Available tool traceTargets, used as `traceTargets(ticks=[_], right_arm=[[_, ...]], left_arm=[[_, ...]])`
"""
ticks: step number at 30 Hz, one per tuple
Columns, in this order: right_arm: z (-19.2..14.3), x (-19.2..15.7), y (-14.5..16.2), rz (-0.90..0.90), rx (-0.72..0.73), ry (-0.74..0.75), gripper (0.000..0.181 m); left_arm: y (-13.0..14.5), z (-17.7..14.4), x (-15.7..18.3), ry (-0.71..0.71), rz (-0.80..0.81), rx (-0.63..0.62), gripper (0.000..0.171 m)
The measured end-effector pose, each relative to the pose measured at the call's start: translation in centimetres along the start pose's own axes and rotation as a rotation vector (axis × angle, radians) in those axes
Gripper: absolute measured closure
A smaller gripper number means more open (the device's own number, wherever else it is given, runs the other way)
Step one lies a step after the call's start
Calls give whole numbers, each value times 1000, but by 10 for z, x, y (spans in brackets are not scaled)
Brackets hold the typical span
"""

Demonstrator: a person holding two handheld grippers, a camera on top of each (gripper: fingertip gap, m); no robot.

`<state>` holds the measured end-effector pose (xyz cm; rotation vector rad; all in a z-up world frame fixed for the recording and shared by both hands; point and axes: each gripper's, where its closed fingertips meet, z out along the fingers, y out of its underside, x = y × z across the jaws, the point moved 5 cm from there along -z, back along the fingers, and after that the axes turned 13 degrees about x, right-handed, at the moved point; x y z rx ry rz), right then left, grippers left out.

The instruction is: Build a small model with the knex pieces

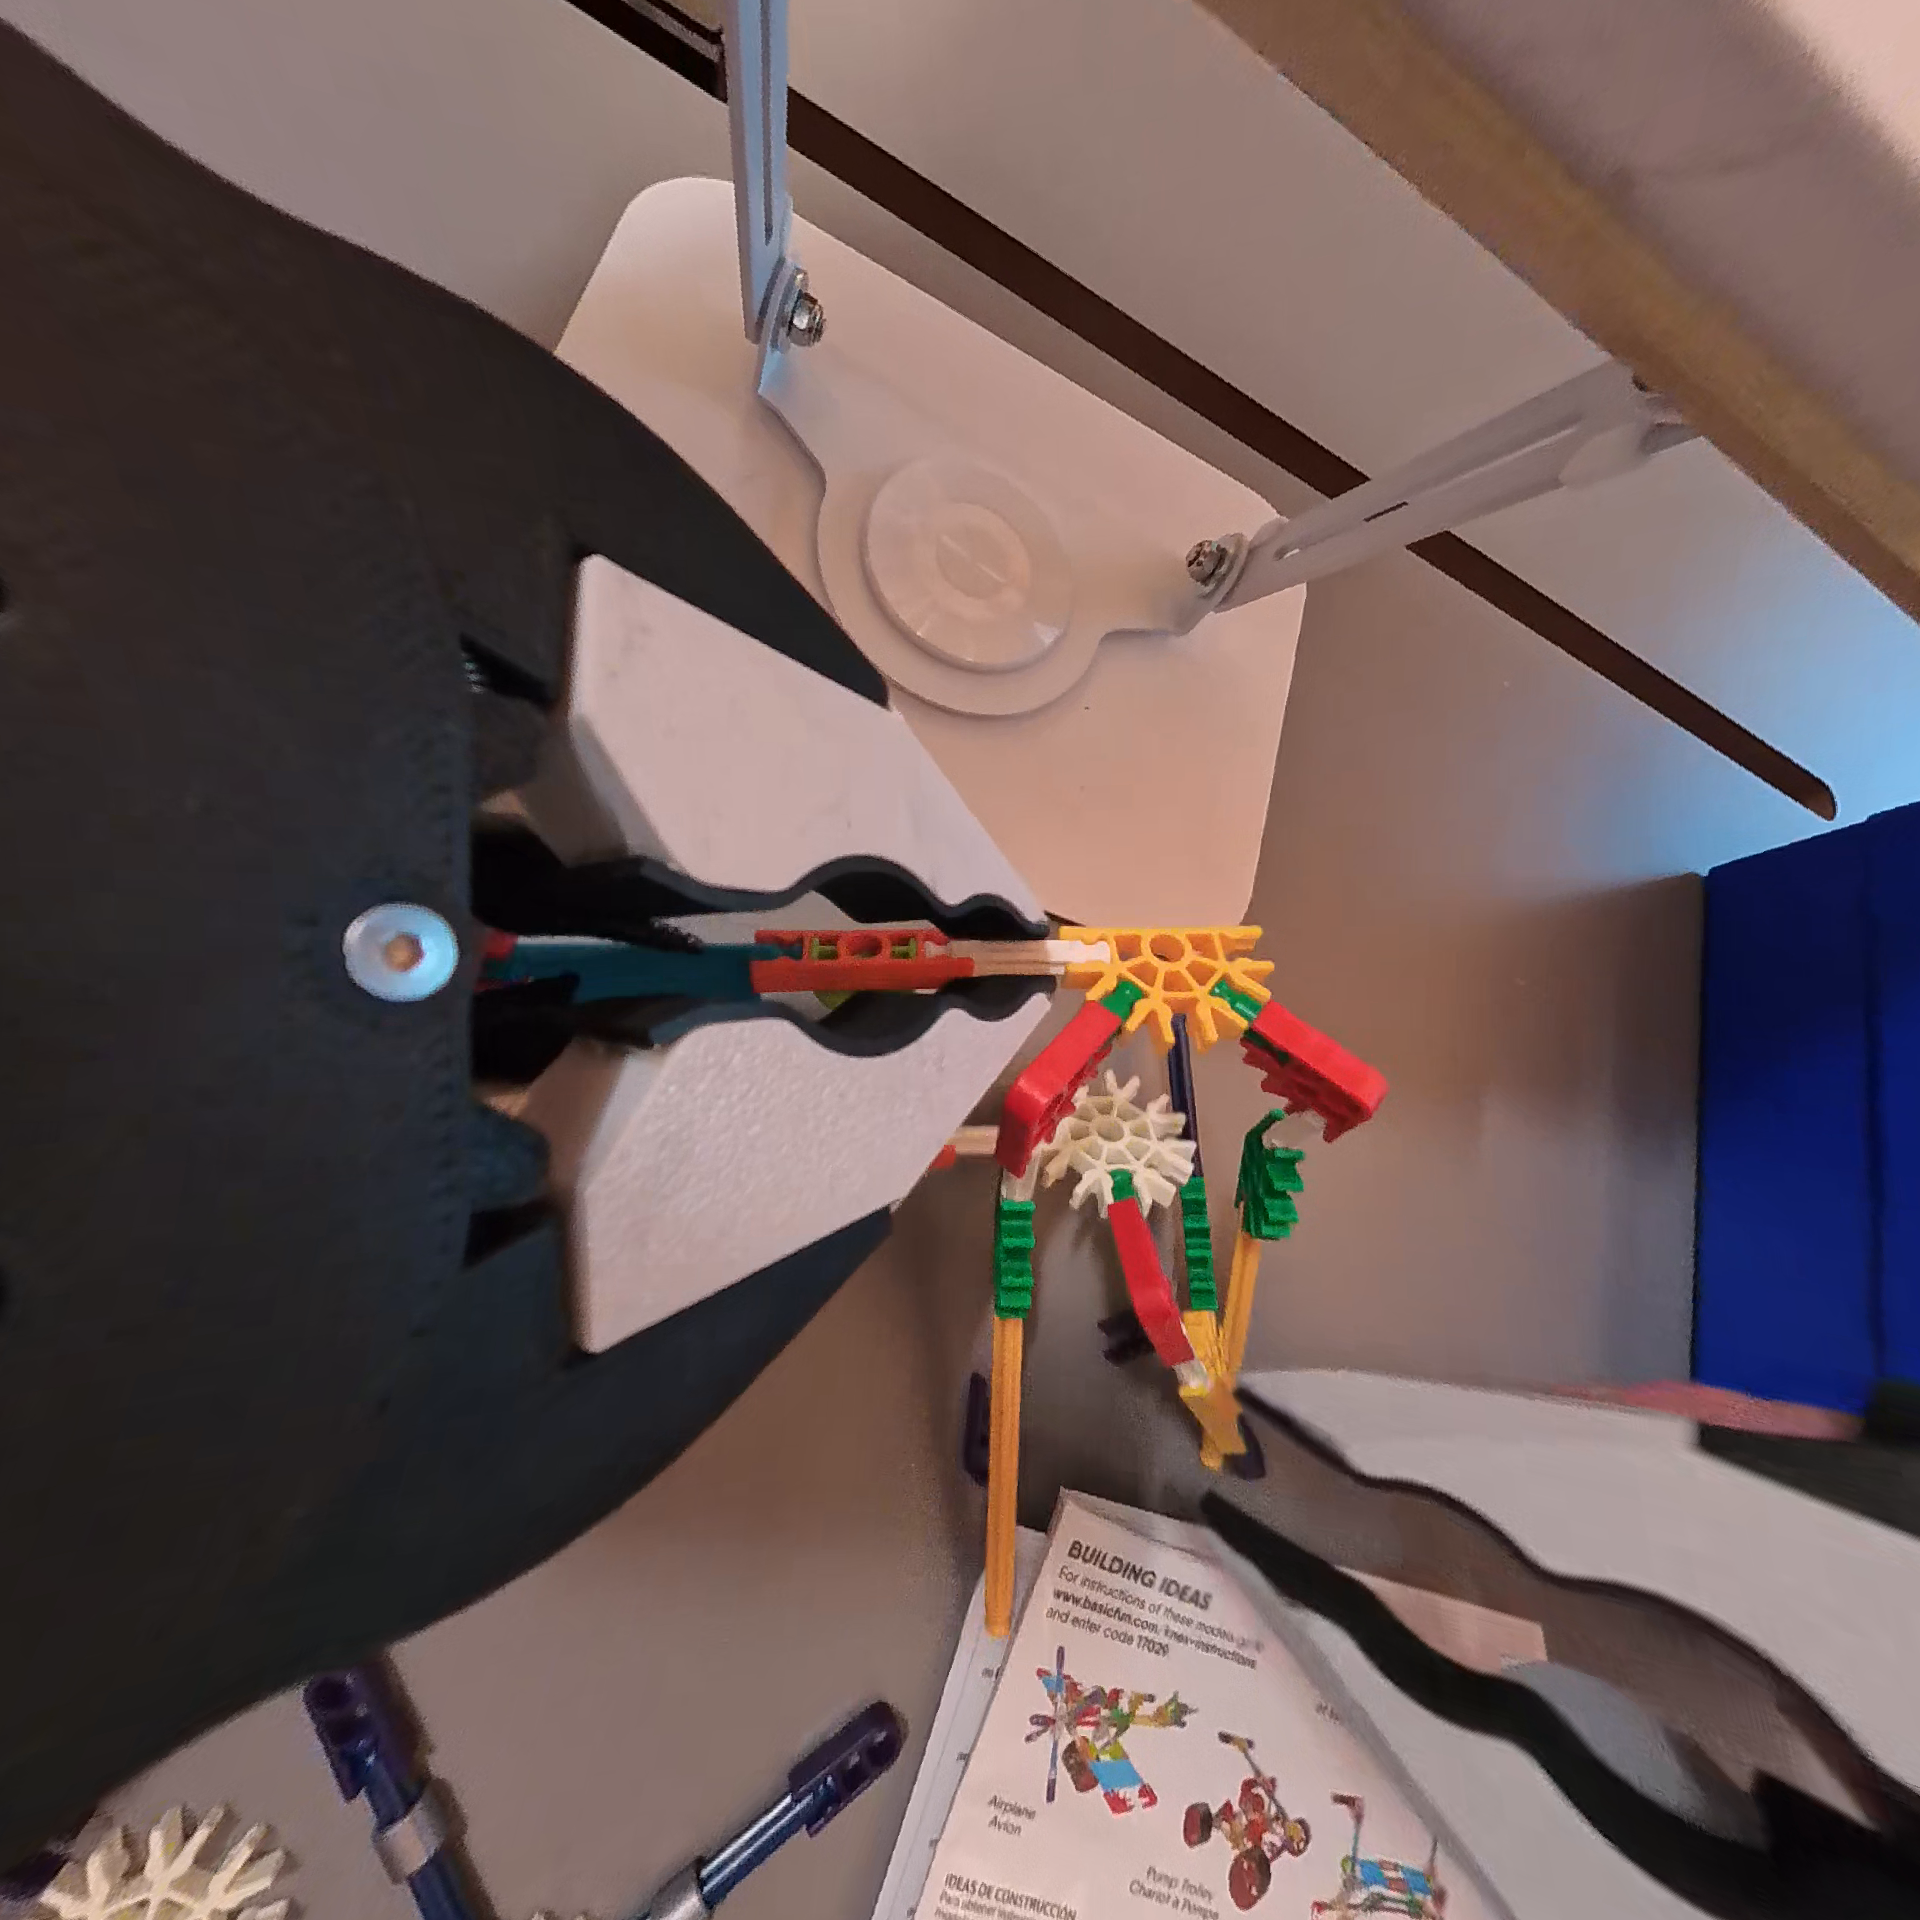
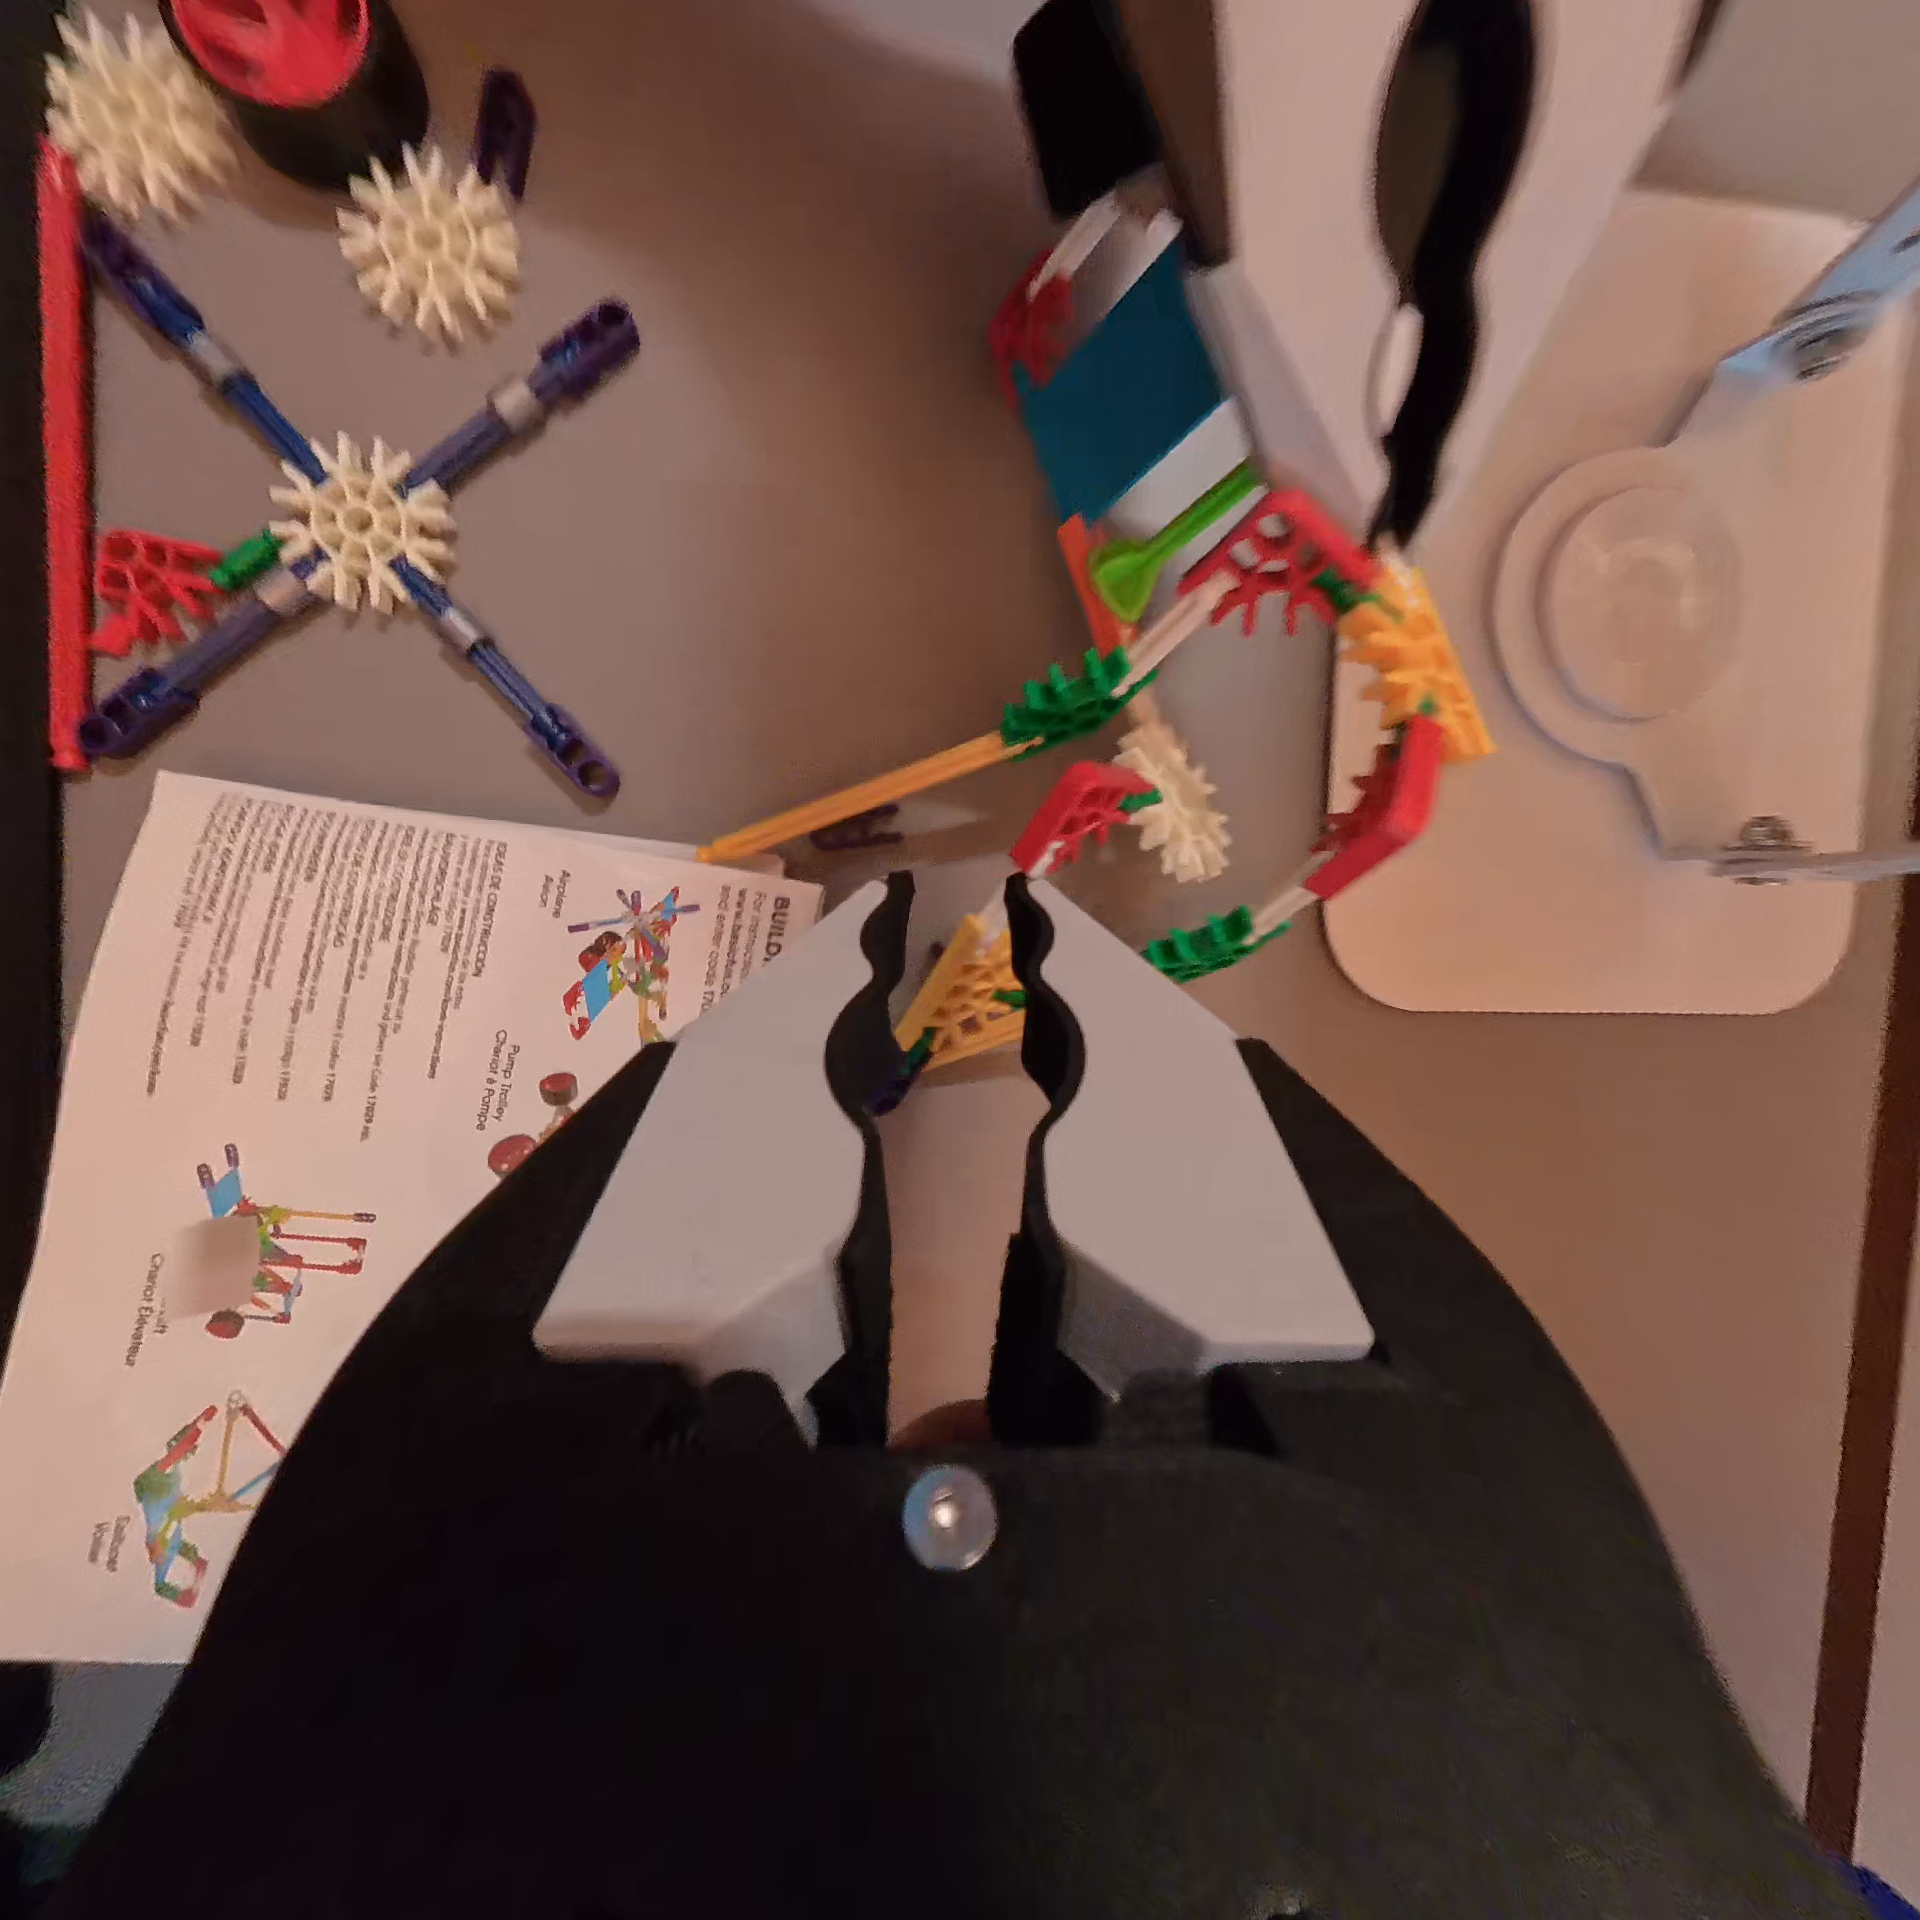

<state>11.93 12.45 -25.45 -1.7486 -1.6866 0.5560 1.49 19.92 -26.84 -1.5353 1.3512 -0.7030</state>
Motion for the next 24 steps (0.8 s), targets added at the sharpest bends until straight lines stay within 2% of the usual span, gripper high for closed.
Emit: traceTargets(ticks=[3,5,7,8,11,15,21,24], right_arm=[[-18,22,-8,26,64,149,161],[-24,42,-6,78,86,275,150],[-22,50,-4,130,108,298,136],[-17,48,-3,143,114,274,135],[-4,43,1,146,103,222,141],[3,46,0,106,104,254,176],[-10,48,-17,33,183,317,179],[-14,48,-23,-27,183,359,179]], left_arm=[[-2,-1,1,1,10,4,169],[-4,-1,2,-1,22,7,169],[-8,-1,5,4,38,15,169],[-10,-1,7,8,51,23,169],[-17,-2,9,-2,82,37,169],[-24,-6,11,-5,111,62,169],[-42,-23,10,-22,148,97,167],[-58,-40,7,-54,172,100,155]])
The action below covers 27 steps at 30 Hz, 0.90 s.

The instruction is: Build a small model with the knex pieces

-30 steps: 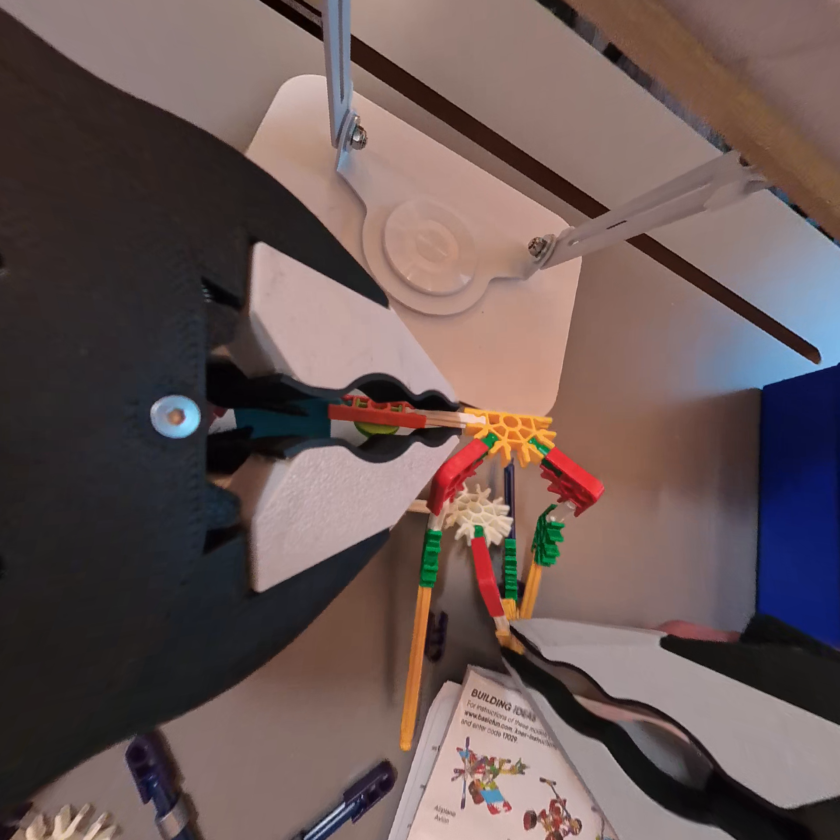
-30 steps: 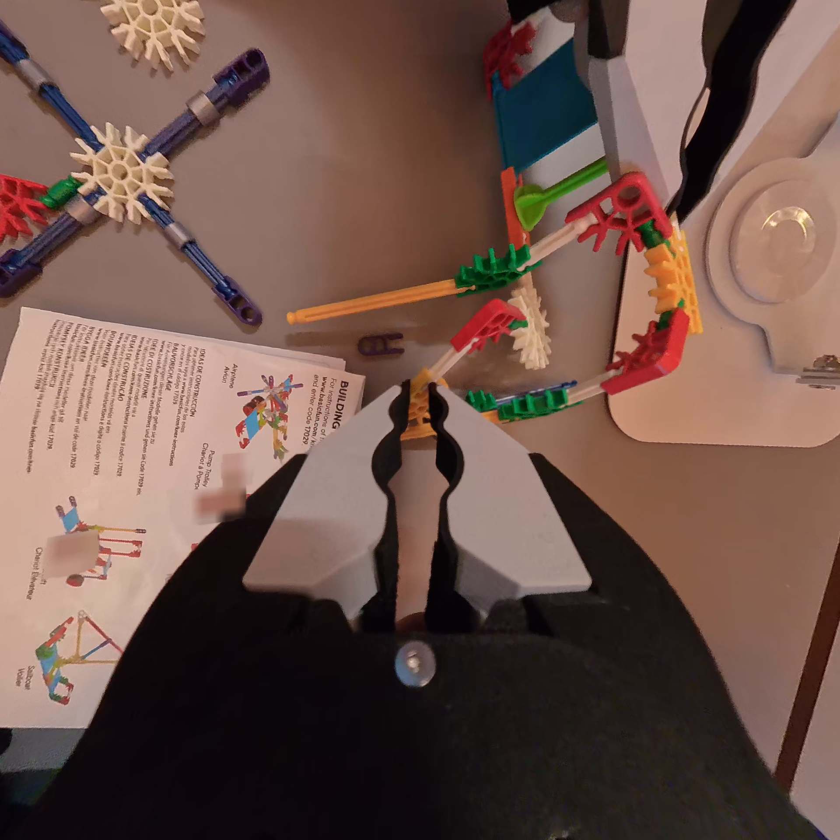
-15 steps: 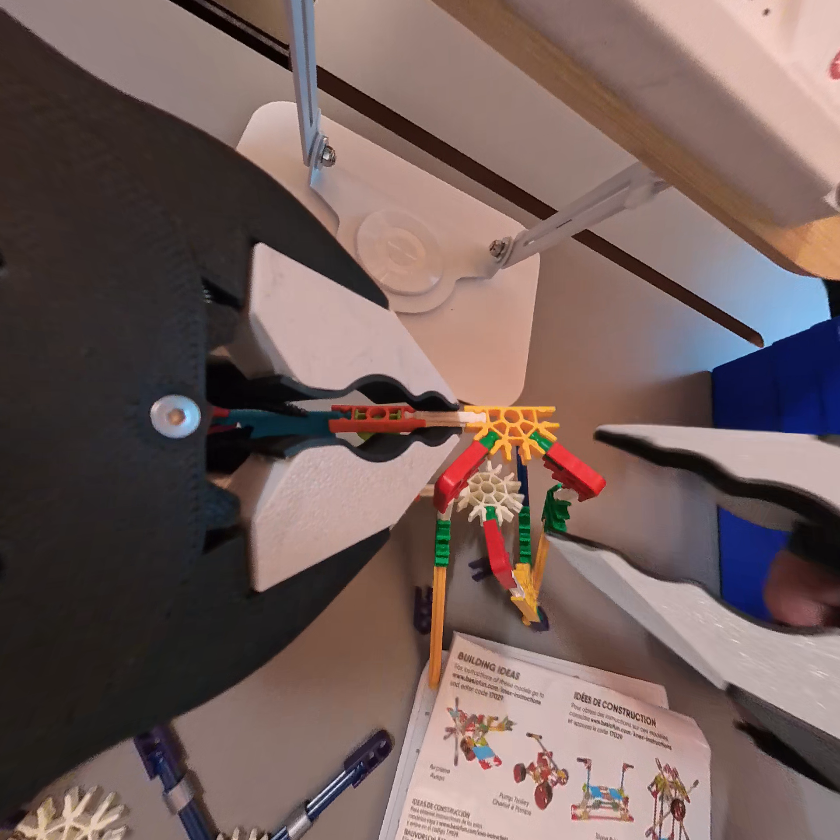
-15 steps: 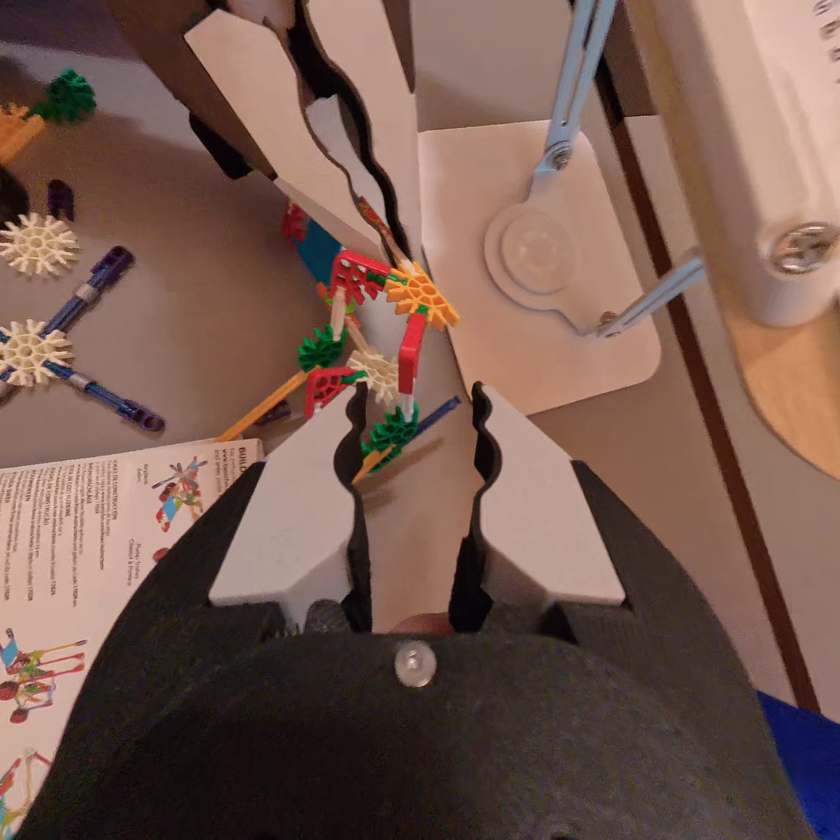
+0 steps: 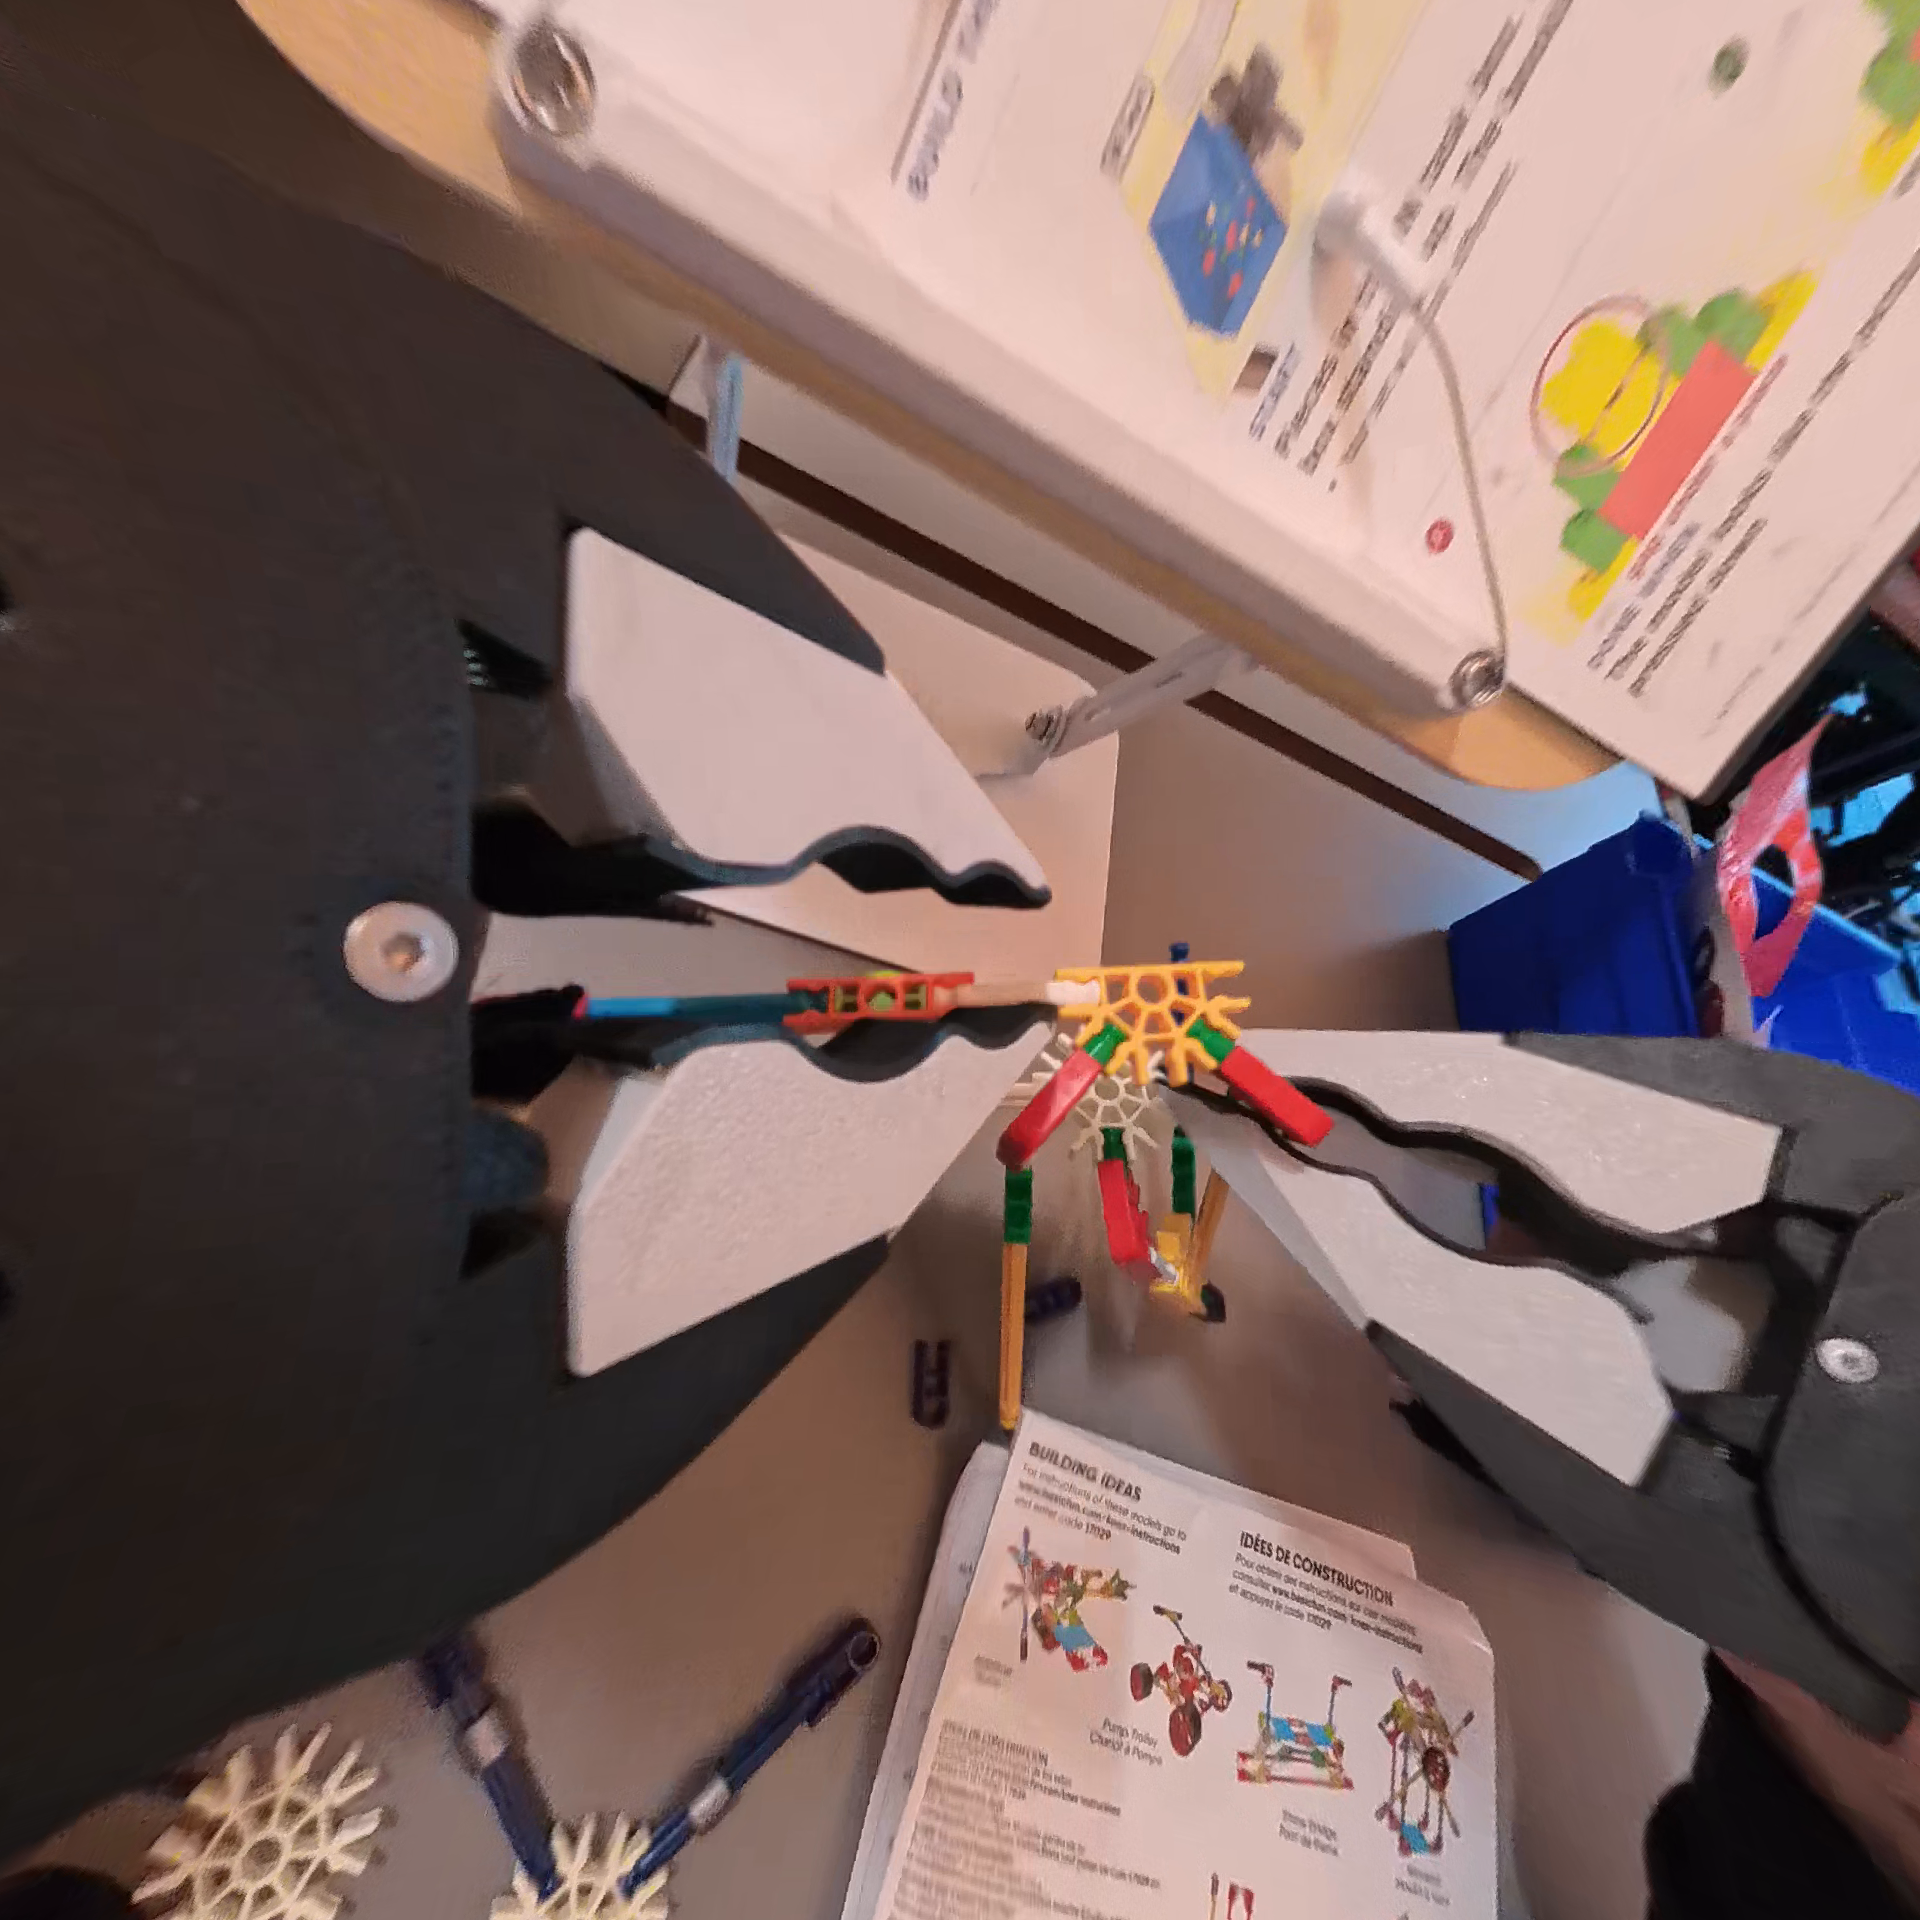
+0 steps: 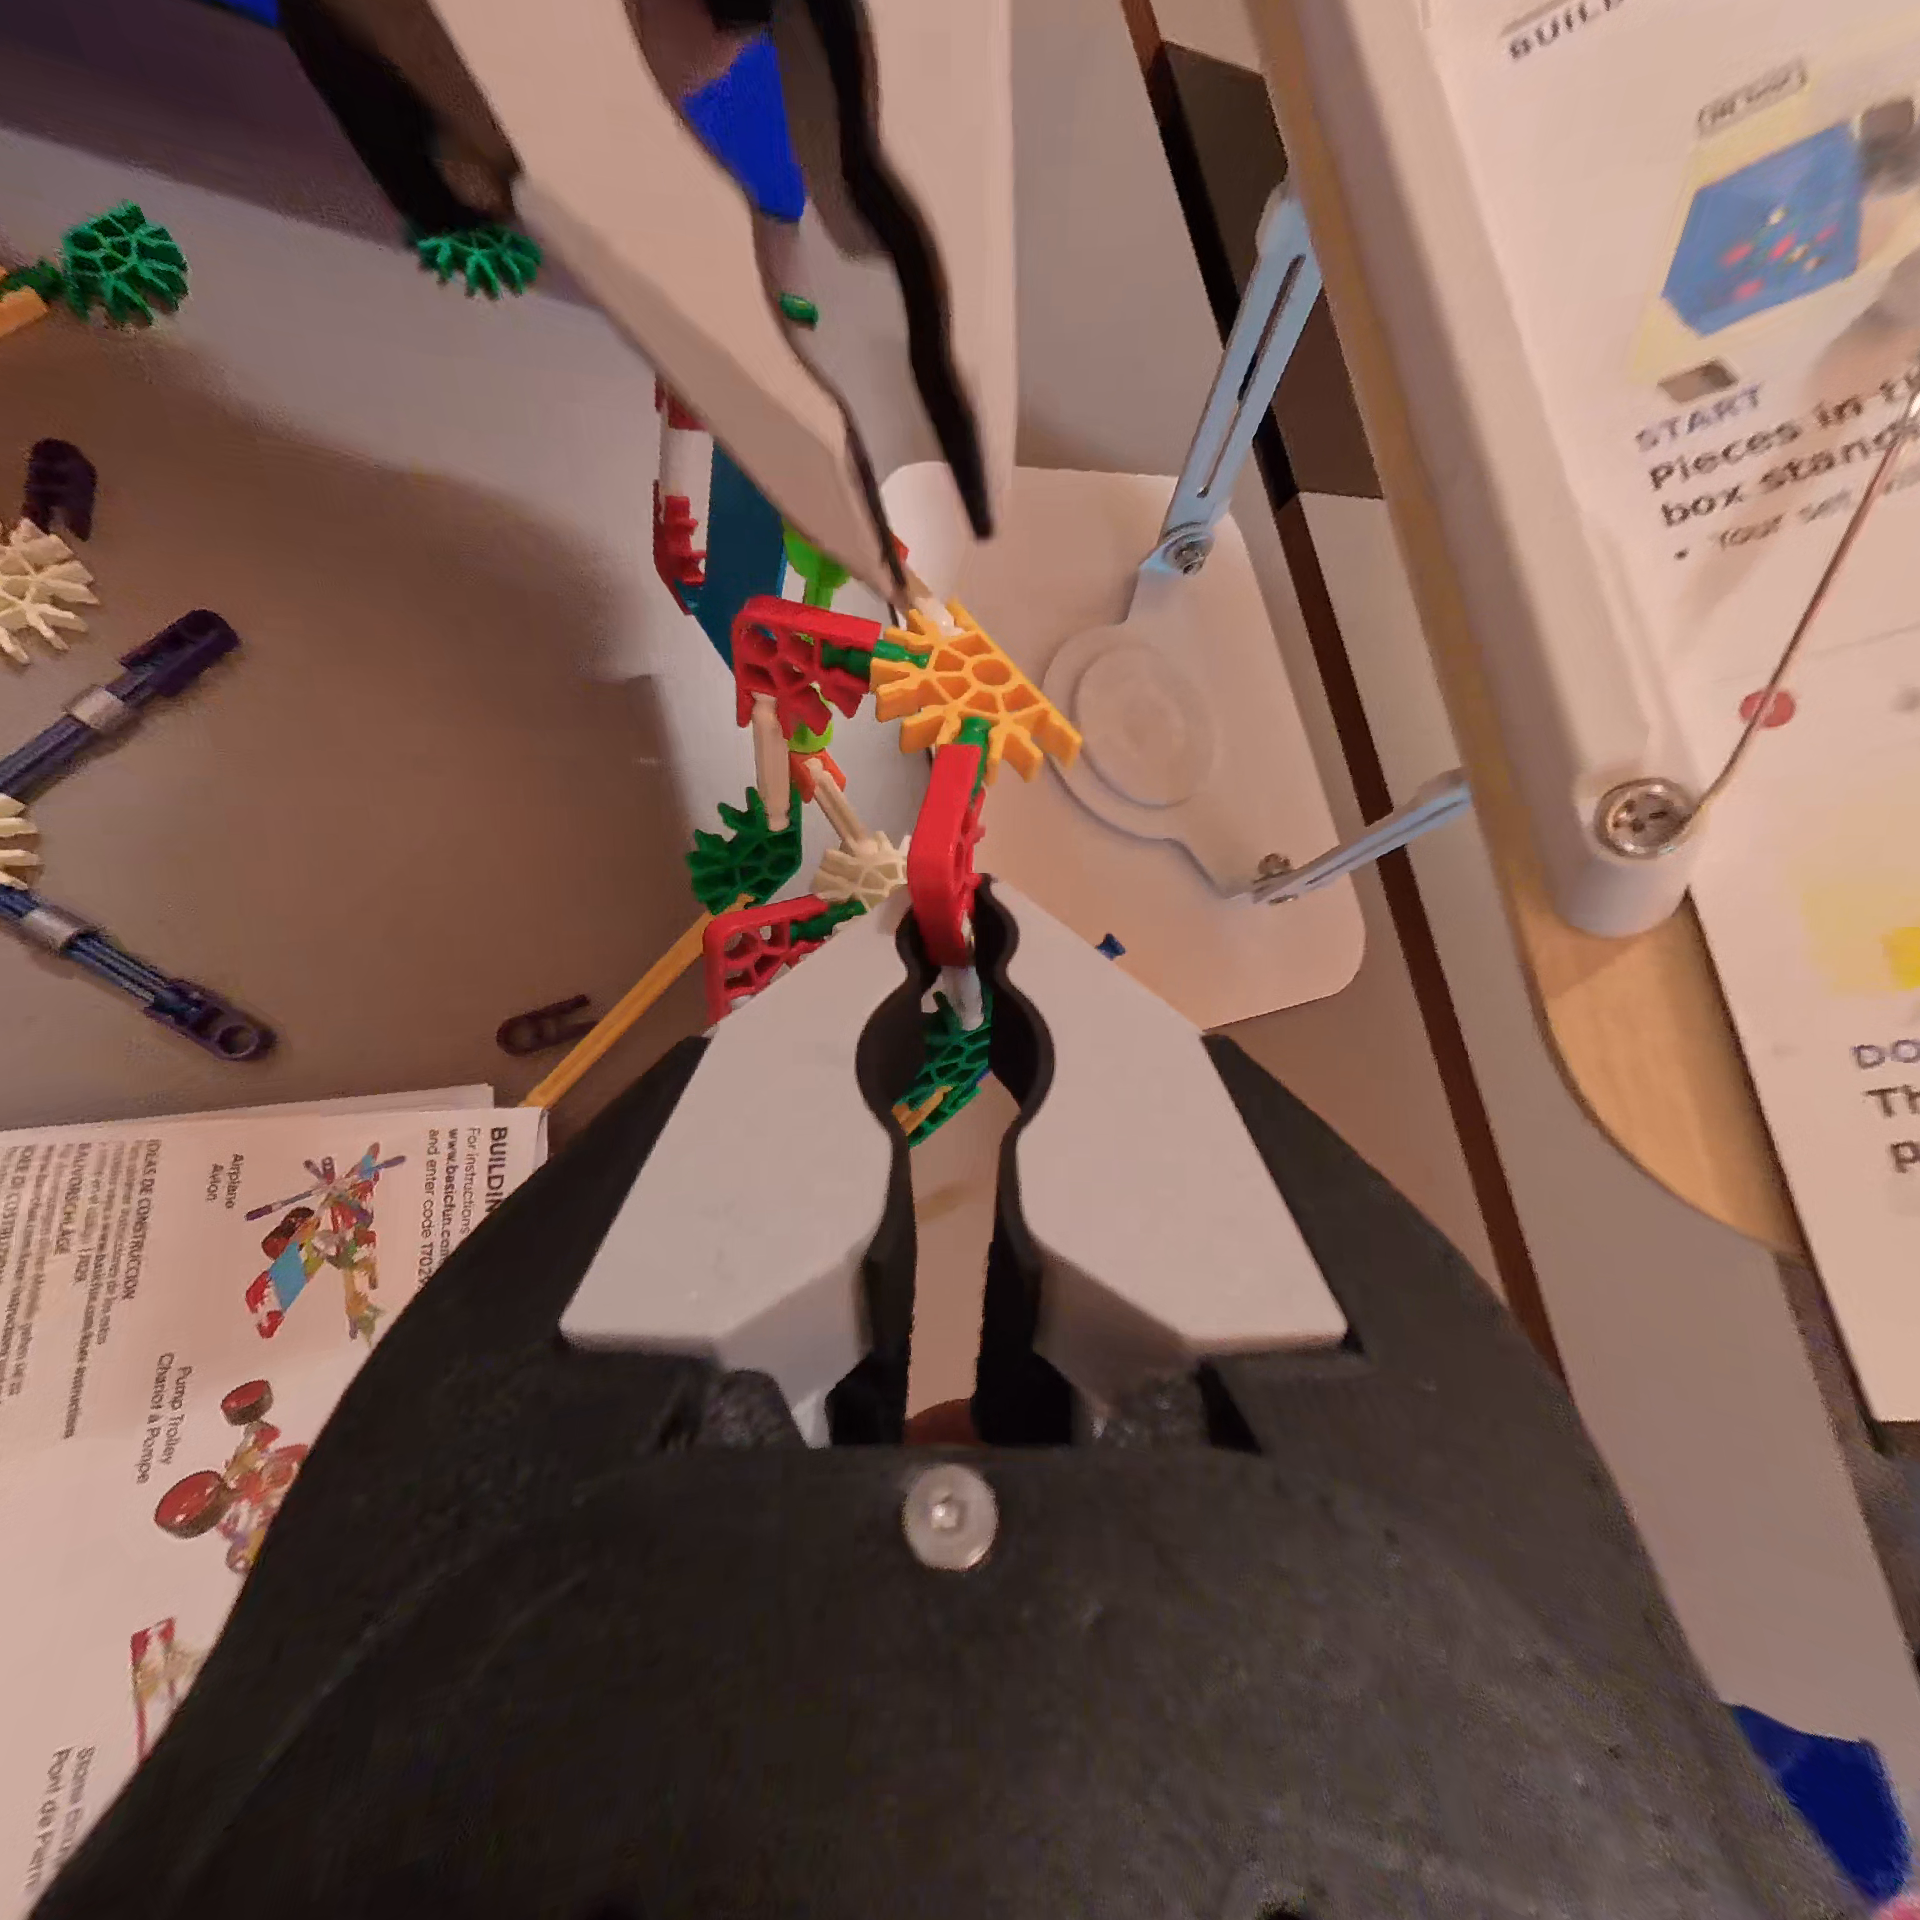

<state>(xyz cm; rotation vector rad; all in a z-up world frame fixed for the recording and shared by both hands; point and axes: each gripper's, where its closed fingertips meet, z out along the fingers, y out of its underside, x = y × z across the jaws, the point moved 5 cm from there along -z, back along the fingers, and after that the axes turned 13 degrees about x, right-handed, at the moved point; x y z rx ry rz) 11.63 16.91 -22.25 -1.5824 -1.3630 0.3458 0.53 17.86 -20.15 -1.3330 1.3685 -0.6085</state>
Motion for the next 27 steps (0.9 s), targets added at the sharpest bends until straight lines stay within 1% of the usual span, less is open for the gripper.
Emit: traceTargets(ticks=[1,3,5,6,9,11,15,17,21,24,27], right_arm=[[0,0,-1,-20,-7,12,179],[-1,0,-4,-59,-8,38,179],[-1,0,-8,-80,6,54,179],[-1,-1,-11,-93,18,58,180],[-2,-2,-19,-126,51,88,179],[-2,-3,-24,-168,68,111,179],[0,-7,-29,-241,72,143,179],[2,-7,-26,-257,54,147,179],[2,0,-16,-265,13,168,179],[0,4,-13,-258,6,167,179],[-2,3,-14,-243,17,150,179]], left_arm=[[-5,-6,-2,-8,10,-3,148],[-15,-19,-4,-31,48,-16,144],[-24,-28,-1,-24,75,-30,136],[-29,-31,2,-22,83,-23,136],[-37,-30,13,16,88,-15,128],[-34,-24,19,28,104,-38,126],[-29,-11,27,42,121,-55,127],[-30,-11,26,21,131,-65,126],[-41,-24,33,16,195,-100,125],[-47,-39,50,62,227,-137,132],[-40,-50,73,103,240,-198,135]])
